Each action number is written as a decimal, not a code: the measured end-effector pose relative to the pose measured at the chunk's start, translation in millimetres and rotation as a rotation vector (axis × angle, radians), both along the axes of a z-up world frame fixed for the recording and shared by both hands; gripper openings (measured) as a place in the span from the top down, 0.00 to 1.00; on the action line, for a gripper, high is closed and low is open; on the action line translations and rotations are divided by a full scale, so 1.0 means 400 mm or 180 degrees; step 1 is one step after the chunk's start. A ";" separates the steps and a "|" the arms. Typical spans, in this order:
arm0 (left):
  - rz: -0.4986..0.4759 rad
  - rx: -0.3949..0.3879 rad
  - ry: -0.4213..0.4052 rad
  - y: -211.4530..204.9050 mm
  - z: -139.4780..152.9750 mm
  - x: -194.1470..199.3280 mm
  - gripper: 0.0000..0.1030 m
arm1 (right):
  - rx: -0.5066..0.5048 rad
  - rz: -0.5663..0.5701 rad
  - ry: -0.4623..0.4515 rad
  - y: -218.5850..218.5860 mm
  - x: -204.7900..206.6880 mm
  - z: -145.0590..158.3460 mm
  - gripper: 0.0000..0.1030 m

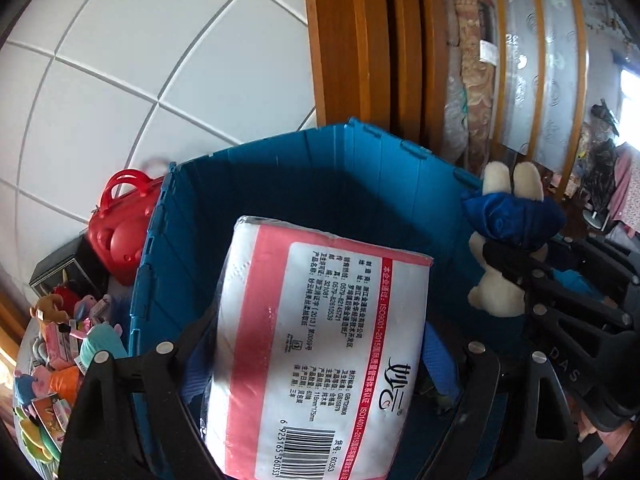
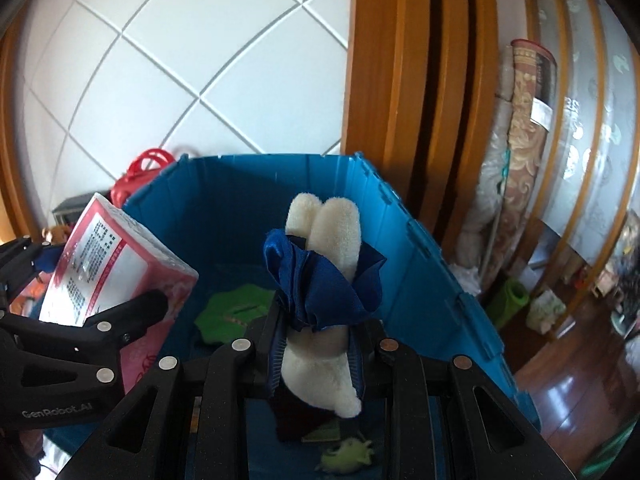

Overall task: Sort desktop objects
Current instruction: 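Carry tissue pack and bunny over the crate and open both tools, then withdraw both open tools from the crate back toward the bed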

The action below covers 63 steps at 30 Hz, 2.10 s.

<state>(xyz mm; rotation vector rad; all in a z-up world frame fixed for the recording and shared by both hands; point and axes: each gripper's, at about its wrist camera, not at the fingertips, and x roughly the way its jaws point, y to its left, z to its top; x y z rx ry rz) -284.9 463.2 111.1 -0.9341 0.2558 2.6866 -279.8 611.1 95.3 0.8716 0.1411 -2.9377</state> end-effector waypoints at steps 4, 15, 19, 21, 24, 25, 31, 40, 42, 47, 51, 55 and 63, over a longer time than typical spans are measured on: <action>0.0070 -0.0063 -0.0008 0.005 -0.009 -0.012 0.14 | 0.0054 -0.0024 -0.0025 0.017 -0.042 -0.023 0.75; 0.0202 0.0000 -0.0090 -0.018 -0.021 -0.017 0.13 | -0.0007 0.0010 -0.0152 0.030 -0.061 -0.042 0.74; 0.0186 -0.0009 -0.0067 -0.018 -0.020 -0.015 0.13 | -0.0027 -0.0007 -0.0195 0.035 -0.067 -0.046 0.73; 0.0207 0.0000 -0.0046 -0.021 -0.019 -0.013 0.13 | -0.0019 -0.0005 -0.0213 0.036 -0.071 -0.046 0.73; 0.0188 -0.0007 -0.0056 -0.021 -0.019 -0.013 0.13 | -0.0006 -0.0025 -0.0227 0.036 -0.072 -0.046 0.71; 0.0181 0.0001 -0.0060 -0.022 -0.019 -0.013 0.13 | -0.0009 -0.0027 -0.0235 0.036 -0.073 -0.047 0.70; 0.0167 0.0002 -0.0053 -0.022 -0.018 -0.010 0.13 | -0.0035 -0.0059 -0.0234 0.040 -0.071 -0.042 0.41; 0.0150 0.0018 -0.0038 -0.022 -0.017 -0.008 0.13 | 0.0009 -0.0053 -0.0255 0.034 -0.074 -0.043 0.29; 0.0146 0.0019 -0.0011 -0.023 -0.016 -0.004 0.13 | 0.0006 -0.0046 -0.0252 0.033 -0.073 -0.042 0.28; 0.0185 0.0007 0.0093 -0.021 -0.010 0.007 0.13 | -0.0060 -0.0067 -0.0227 0.040 -0.068 -0.041 0.23; 0.0229 0.0054 0.0195 -0.030 -0.004 0.020 0.13 | -0.0147 -0.0094 -0.0177 0.050 -0.059 -0.035 0.11; 0.0312 0.0225 0.0412 -0.070 0.014 0.061 0.13 | -0.0255 -0.0118 -0.0100 0.058 -0.041 -0.026 0.00; 0.0609 0.0372 0.0780 -0.199 0.046 0.180 0.13 | -0.0356 0.0362 0.0237 -0.033 0.063 0.028 0.00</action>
